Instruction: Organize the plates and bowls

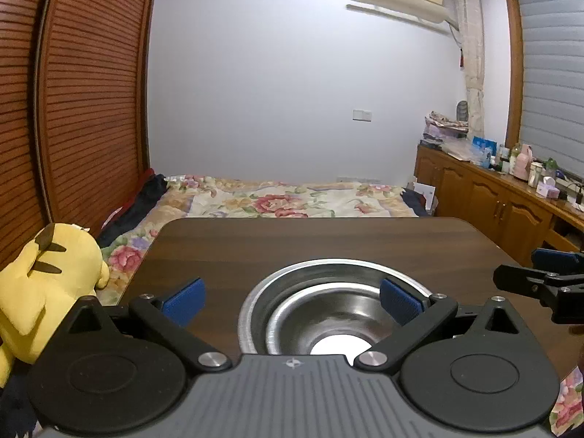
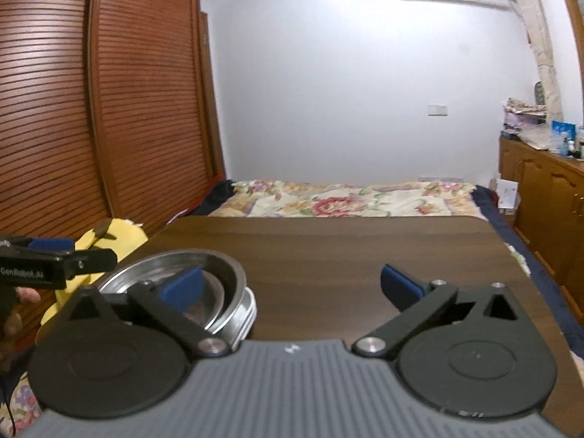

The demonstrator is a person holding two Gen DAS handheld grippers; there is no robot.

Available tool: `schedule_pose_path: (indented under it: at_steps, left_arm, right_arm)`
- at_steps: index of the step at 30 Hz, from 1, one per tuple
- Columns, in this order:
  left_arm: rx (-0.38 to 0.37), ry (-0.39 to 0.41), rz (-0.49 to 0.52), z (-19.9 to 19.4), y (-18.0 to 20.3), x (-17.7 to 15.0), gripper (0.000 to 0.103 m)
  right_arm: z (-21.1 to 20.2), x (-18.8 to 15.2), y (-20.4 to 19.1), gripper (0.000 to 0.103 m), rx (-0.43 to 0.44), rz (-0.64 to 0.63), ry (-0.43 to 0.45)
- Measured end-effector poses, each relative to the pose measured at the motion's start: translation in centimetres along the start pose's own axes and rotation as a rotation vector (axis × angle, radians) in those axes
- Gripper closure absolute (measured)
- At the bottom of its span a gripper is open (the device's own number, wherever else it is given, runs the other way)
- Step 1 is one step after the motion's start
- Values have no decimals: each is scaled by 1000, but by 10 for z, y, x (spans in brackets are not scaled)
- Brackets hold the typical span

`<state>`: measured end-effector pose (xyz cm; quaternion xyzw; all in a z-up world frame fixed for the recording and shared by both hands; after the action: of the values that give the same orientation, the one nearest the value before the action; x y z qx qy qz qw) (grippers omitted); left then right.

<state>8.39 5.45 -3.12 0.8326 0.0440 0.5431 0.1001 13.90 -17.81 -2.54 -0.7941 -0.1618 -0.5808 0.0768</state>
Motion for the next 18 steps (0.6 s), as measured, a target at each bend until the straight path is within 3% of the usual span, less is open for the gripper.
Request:
schedule_pose_path:
  at_steps: [18]
  left_arm:
    - [12,-8,47,-7,43,-20,0]
  right_arm:
    - [-22,-10,12,0,-155,10,-17]
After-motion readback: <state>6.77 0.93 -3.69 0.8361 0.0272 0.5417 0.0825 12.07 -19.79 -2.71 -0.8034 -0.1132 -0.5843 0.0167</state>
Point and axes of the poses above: each gripper's, at about its wrist camera, not at the fingertips, and z roughly the way its jaws point, y to its right, x to its top, the point moved 5 cm from there along z, roughly the way its jaws point, and after that the axes turned 11 degrees about -z, right-handed, at the moved point
